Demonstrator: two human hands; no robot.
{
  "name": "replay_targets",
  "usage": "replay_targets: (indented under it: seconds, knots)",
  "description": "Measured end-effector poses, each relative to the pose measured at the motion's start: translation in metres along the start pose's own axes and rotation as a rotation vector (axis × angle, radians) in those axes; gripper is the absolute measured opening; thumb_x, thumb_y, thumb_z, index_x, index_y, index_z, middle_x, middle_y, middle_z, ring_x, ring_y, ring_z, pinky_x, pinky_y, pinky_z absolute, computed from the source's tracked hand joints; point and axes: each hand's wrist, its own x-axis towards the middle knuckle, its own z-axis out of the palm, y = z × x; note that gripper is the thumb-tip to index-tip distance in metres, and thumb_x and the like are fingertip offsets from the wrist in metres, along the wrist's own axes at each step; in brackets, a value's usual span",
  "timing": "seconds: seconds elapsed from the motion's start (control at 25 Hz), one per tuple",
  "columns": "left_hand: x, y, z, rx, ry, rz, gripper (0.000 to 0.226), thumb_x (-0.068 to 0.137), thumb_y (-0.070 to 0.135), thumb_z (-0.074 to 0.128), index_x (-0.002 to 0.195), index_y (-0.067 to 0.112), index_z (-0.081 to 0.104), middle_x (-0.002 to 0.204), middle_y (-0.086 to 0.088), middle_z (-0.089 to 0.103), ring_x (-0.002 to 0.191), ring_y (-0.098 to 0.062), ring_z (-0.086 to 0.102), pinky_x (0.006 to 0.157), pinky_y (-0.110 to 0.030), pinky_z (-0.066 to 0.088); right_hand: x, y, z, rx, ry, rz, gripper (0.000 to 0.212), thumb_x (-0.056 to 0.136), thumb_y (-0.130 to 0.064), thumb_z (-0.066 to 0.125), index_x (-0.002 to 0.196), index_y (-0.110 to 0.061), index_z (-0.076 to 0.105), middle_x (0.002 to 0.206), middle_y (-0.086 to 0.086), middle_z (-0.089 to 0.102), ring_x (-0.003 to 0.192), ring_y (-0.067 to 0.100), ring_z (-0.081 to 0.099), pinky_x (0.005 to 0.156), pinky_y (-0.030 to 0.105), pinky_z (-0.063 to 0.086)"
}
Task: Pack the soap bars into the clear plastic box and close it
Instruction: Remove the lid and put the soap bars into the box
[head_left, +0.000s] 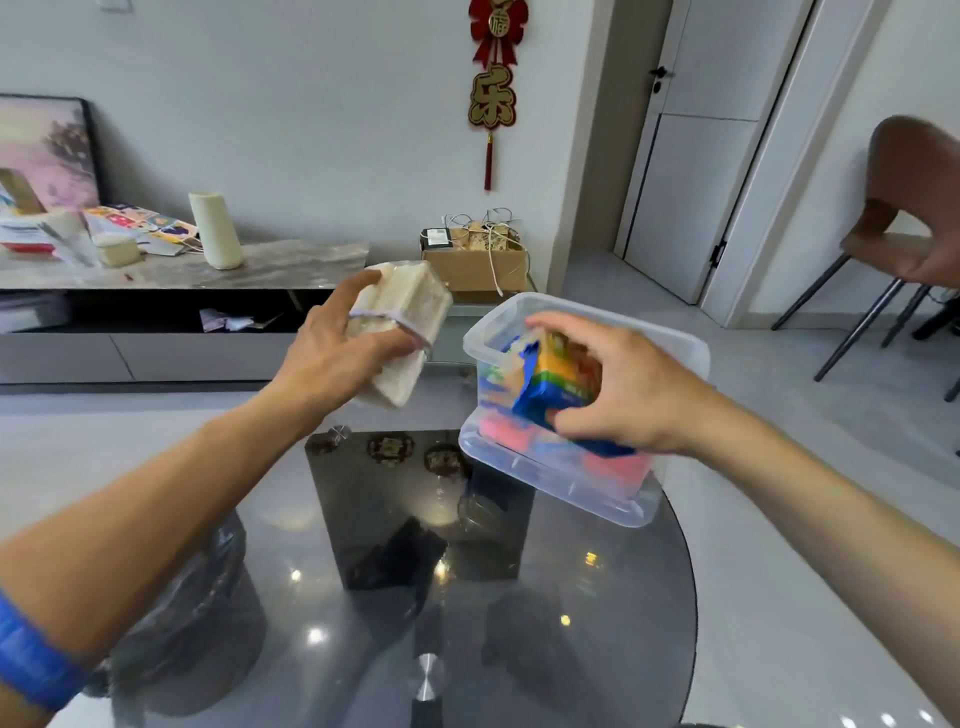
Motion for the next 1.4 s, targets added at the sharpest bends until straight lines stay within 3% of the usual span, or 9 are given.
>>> replay_targets:
  seconds: [0.12, 0.28, 0.44, 0.6, 0.8, 0.96, 1.04, 1.24, 1.4]
  knots:
    - [0.007, 0.010, 0.015, -0.053, 0.012, 0.048, 0.065, 0.063, 0.043, 0.074, 0.120, 0.058, 0.047, 0.113, 0.012, 0.059, 0.098, -0.010, 0.062, 0.079, -0.034, 0.053, 0.051, 0.040, -0.047, -0.296, -0.035, -0.089, 0.082, 0.060, -0.020, 0.075, 0.132, -0.039, 0.043, 0.120, -0.004, 0.058, 0.103, 0.019, 0.049, 0.086, 0.040, 0.041]
    - [0.018, 0.018, 0.024, -0.133, 0.038, 0.065, 0.068, 0.063, 0.044, 0.078, 0.122, 0.058, 0.047, 0.113, 0.023, 0.057, 0.092, 0.000, 0.063, 0.069, -0.029, 0.053, 0.094, 0.079, -0.021, -0.547, -0.282, -0.121, 0.078, 0.071, -0.013, 0.075, 0.137, -0.036, 0.040, 0.134, -0.004, 0.051, 0.122, 0.022, 0.042, 0.097, 0.044, 0.034]
    - [0.022, 0.018, 0.032, -0.152, 0.052, 0.079, 0.066, 0.064, 0.041, 0.079, 0.119, 0.061, 0.048, 0.116, 0.021, 0.057, 0.080, 0.011, 0.062, 0.056, -0.014, 0.050, 0.097, 0.120, 0.003, -0.408, -0.475, 0.091, 0.063, 0.081, -0.011, 0.060, 0.133, -0.043, 0.046, 0.148, -0.009, 0.040, 0.131, 0.019, 0.038, 0.105, 0.042, 0.037]
    - [0.025, 0.023, 0.050, -0.202, 0.058, 0.061, 0.069, 0.061, 0.041, 0.078, 0.121, 0.057, 0.048, 0.123, 0.010, 0.058, 0.094, -0.004, 0.064, 0.062, -0.022, 0.053, 0.087, 0.144, 0.007, -0.462, -0.457, 0.271, 0.041, 0.089, -0.016, 0.049, 0.123, -0.036, 0.061, 0.137, -0.003, 0.054, 0.118, 0.022, 0.050, 0.090, 0.030, 0.039]
    - [0.041, 0.057, 0.080, -0.168, -0.035, 0.073, 0.070, 0.054, 0.046, 0.077, 0.118, 0.058, 0.050, 0.118, 0.008, 0.061, 0.098, -0.014, 0.065, 0.085, -0.041, 0.056, 0.085, 0.144, 0.002, -0.372, -0.513, 0.352, 0.032, 0.085, -0.026, 0.061, 0.115, -0.037, 0.061, 0.125, -0.004, 0.056, 0.105, 0.022, 0.055, 0.087, 0.038, 0.049]
    - [0.059, 0.088, 0.134, 0.039, -0.147, 0.084, 0.083, 0.047, 0.051, 0.075, 0.126, 0.050, 0.048, 0.124, 0.001, 0.058, 0.107, -0.022, 0.058, 0.093, -0.039, 0.051, 0.082, 0.147, -0.003, -0.512, -0.433, 0.331, 0.029, 0.078, -0.045, 0.066, 0.102, -0.029, 0.065, 0.107, 0.001, 0.064, 0.087, 0.023, 0.060, 0.068, 0.034, 0.050]
    - [0.065, 0.096, 0.163, 0.181, -0.240, 0.083, 0.084, 0.056, 0.049, 0.074, 0.134, 0.043, 0.045, 0.129, -0.003, 0.056, 0.111, -0.027, 0.055, 0.094, -0.039, 0.050, 0.073, 0.149, -0.009, -0.575, -0.412, 0.361, 0.031, 0.074, -0.051, 0.064, 0.094, -0.027, 0.068, 0.095, 0.001, 0.067, 0.081, 0.023, 0.062, 0.069, 0.036, 0.053]
    - [0.060, 0.073, 0.215, 0.717, -0.595, 0.036, 0.081, 0.072, 0.057, 0.068, 0.142, 0.029, 0.037, 0.139, -0.010, 0.051, 0.119, -0.032, 0.050, 0.097, -0.037, 0.043, 0.052, 0.160, -0.013, -0.625, -0.151, 0.317, 0.013, 0.067, -0.024, 0.060, 0.069, -0.018, 0.071, 0.068, 0.006, 0.065, 0.057, 0.023, 0.059, 0.049, 0.030, 0.051]
    - [0.062, 0.076, 0.214, 0.929, -0.634, 0.079, 0.099, 0.060, 0.085, 0.055, 0.139, 0.028, 0.036, 0.139, -0.003, 0.052, 0.118, -0.030, 0.050, 0.089, -0.040, 0.038, 0.047, 0.159, -0.009, -0.424, -0.050, 0.349, 0.013, 0.071, -0.021, 0.058, 0.069, -0.024, 0.070, 0.074, 0.003, 0.065, 0.063, 0.023, 0.060, 0.048, 0.031, 0.050]
